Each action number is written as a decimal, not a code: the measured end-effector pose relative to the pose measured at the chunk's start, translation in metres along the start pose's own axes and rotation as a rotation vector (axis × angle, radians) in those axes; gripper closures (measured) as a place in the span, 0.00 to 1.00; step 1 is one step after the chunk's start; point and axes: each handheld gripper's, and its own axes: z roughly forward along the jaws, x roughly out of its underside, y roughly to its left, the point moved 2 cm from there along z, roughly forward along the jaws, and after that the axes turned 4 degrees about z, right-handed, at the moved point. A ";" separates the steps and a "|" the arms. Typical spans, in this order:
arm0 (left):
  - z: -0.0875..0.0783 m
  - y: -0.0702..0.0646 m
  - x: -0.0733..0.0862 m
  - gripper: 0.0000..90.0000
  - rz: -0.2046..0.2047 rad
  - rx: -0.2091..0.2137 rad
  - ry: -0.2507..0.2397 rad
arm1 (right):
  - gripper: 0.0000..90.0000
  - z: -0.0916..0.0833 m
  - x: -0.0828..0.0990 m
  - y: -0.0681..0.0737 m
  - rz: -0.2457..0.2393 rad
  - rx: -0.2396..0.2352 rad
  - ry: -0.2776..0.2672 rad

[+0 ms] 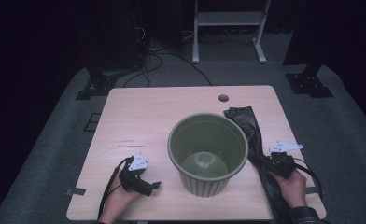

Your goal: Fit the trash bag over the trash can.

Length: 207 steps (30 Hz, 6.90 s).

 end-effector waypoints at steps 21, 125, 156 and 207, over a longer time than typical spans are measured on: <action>0.000 0.000 0.000 0.00 0.001 0.002 -0.001 | 1.00 -0.052 -0.026 0.007 -0.057 -0.159 -0.192; 0.001 0.001 0.000 0.00 -0.003 -0.005 -0.001 | 0.69 -0.092 -0.176 0.121 -0.264 -0.499 -0.333; 0.001 0.001 0.000 0.00 -0.007 -0.008 -0.001 | 0.56 -0.178 -0.051 0.097 -0.134 -0.499 -0.408; -0.061 0.006 -0.030 0.01 -0.031 0.102 -0.222 | 1.00 -0.115 -0.172 0.102 -0.203 -0.472 -0.368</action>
